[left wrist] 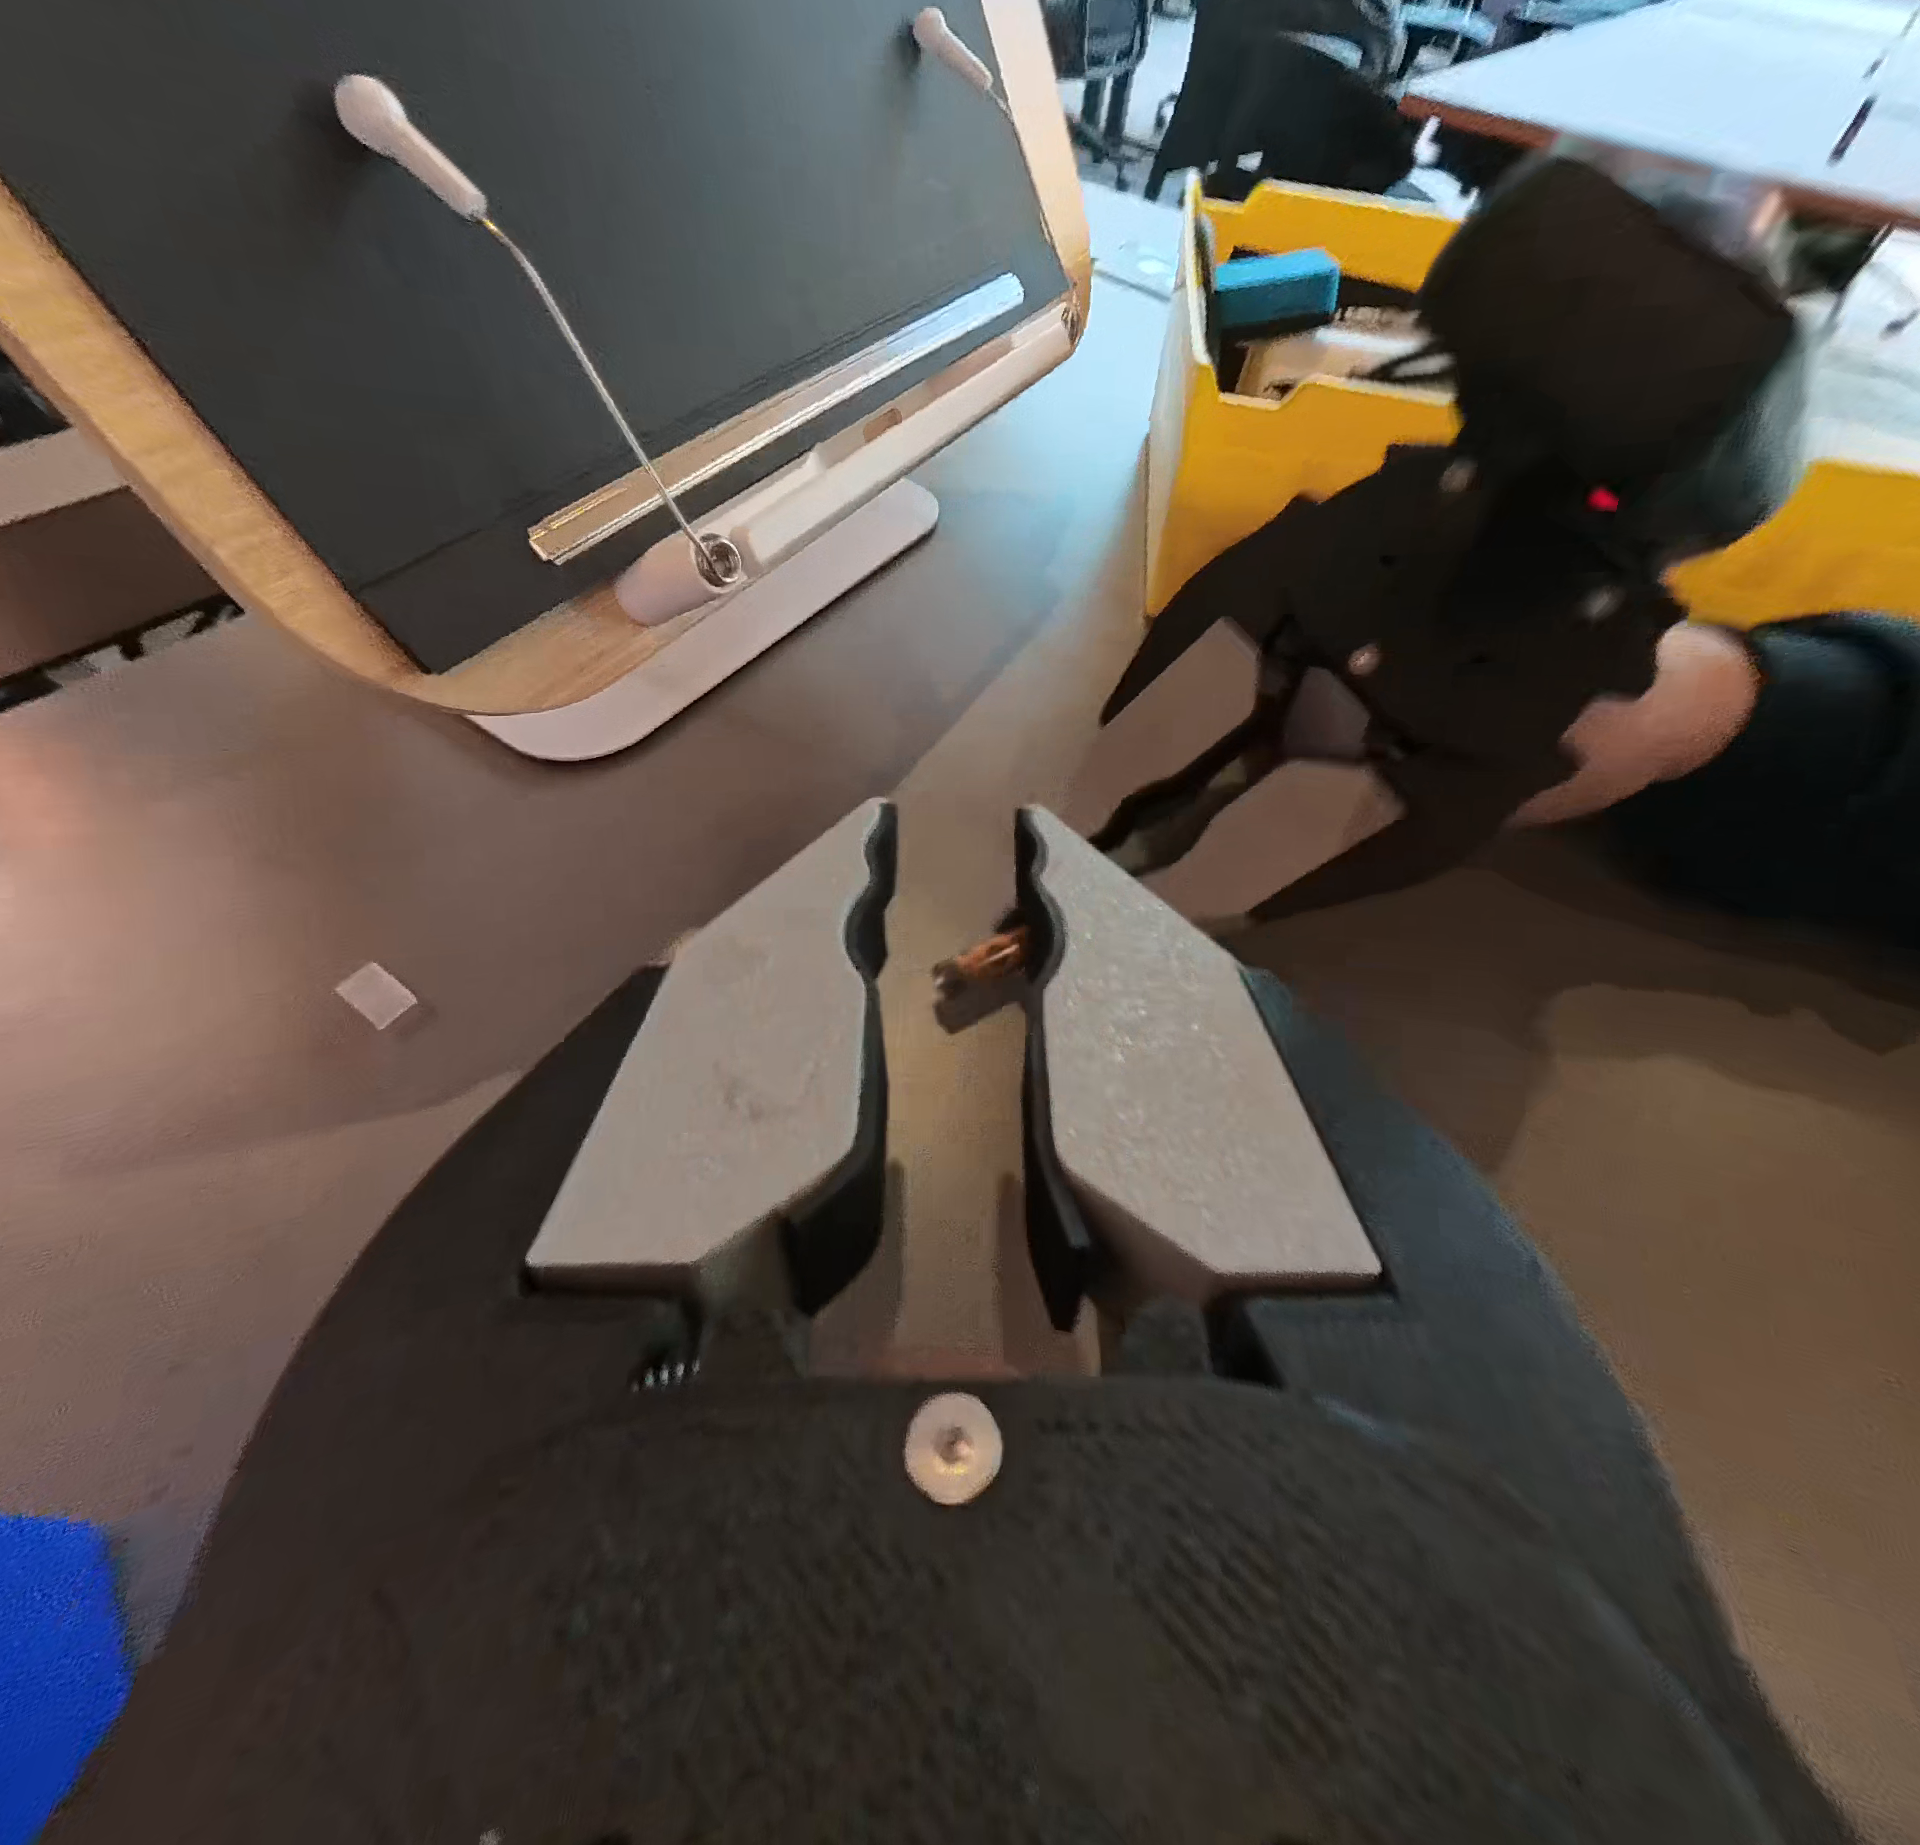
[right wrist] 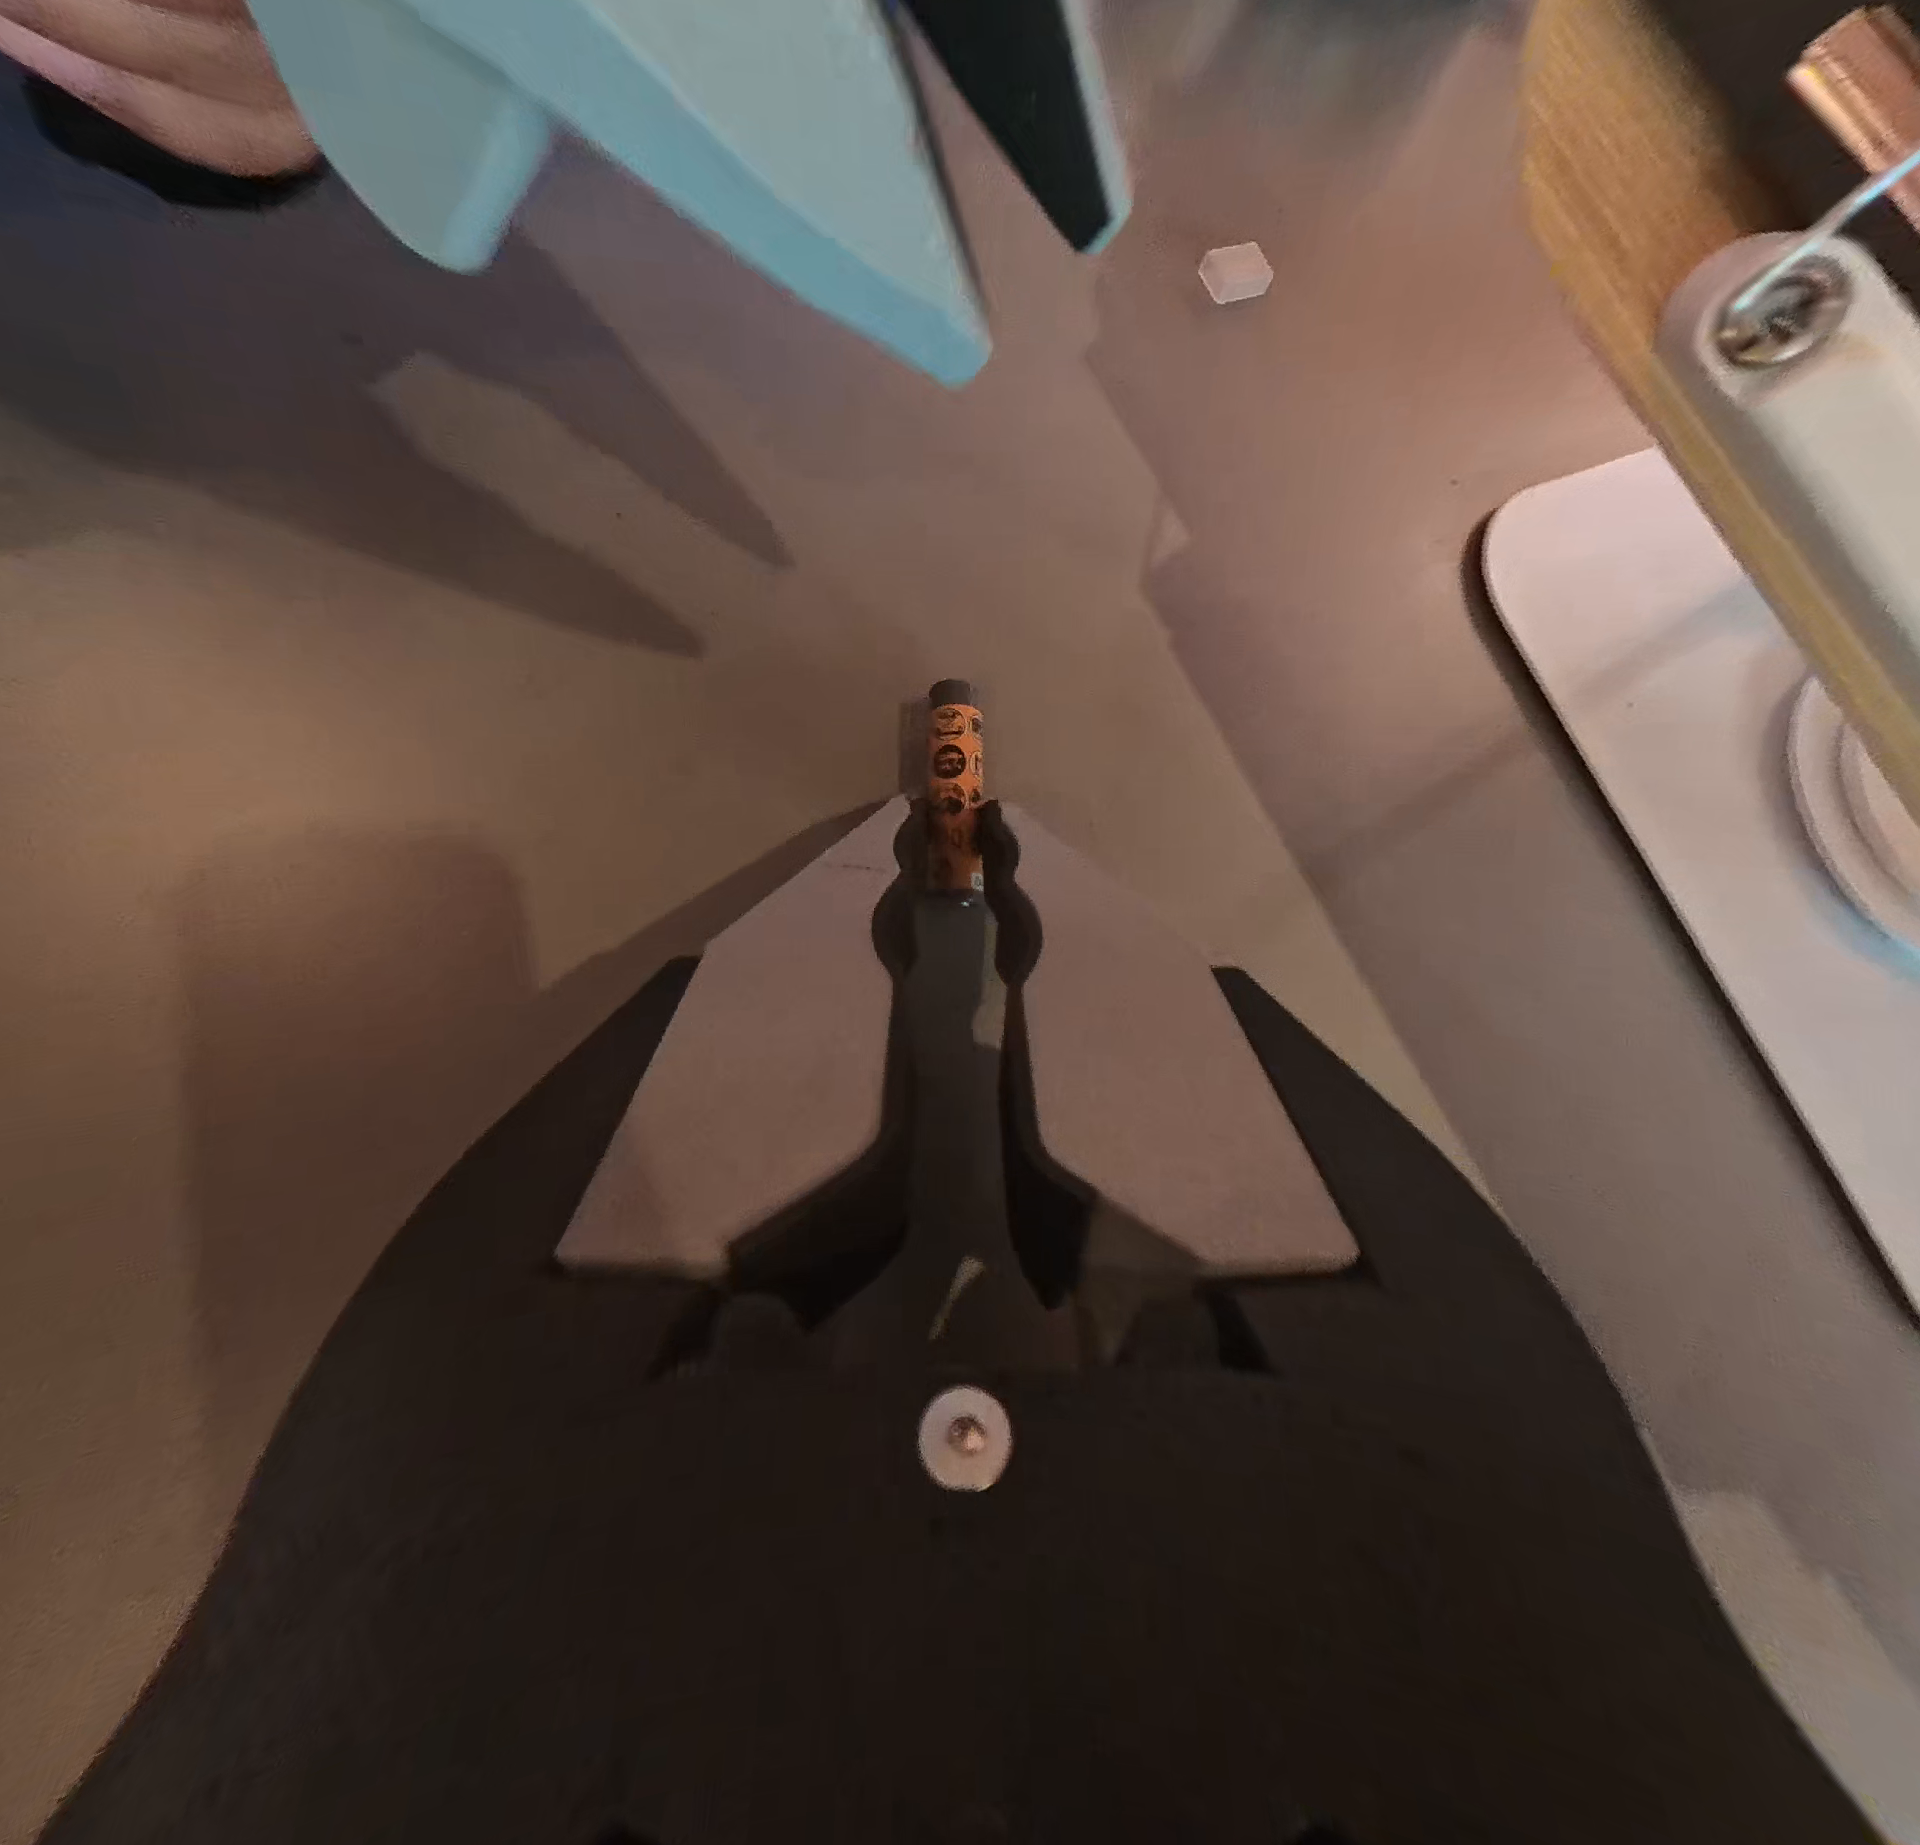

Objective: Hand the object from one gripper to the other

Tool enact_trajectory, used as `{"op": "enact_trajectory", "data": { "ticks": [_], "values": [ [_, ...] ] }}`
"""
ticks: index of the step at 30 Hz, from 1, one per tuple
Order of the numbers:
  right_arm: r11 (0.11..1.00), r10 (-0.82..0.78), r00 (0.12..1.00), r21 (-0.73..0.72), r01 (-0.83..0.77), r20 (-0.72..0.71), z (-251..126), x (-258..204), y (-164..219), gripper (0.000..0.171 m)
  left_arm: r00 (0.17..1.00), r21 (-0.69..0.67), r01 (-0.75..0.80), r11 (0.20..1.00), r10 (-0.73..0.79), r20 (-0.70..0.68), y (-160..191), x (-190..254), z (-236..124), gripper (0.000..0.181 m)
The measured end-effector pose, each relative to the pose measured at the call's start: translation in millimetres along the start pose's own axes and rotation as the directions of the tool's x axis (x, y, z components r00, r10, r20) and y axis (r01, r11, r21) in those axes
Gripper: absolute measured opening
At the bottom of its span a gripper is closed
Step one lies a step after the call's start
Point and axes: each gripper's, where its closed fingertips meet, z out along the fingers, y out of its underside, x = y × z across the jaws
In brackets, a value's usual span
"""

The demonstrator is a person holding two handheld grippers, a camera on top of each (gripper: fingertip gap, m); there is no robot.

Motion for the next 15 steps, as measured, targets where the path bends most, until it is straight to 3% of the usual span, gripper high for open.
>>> {"op": "enact_trajectory", "data": {
  "ticks": [5, 10, 15],
  "values": [
    [0.976, 0.140, 0.984, 0.151, -0.157, 0.113, -38.4, -3.1, -21.6, 0.006, 0.947, -0.064, -0.302, 0.951, 0.307, 0.093, 8.2, 1.9, 5.5, 0.037],
    [0.962, 0.160, 0.975, 0.199, -0.189, 0.152, -59.1, -3.5, -30.3, 0.006, 0.732, -0.082, -0.661, 0.746, 0.665, 0.145, 15.3, 21.9, 14.3, 0.042],
    [0.958, 0.168, 0.961, 0.195, -0.212, 0.220, -66.6, -12.0, -30.6, 0.006, 0.606, -0.026, -0.782, 0.622, 0.770, 0.197, 6.9, 36.5, 12.4, 0.043]
  ]
}}
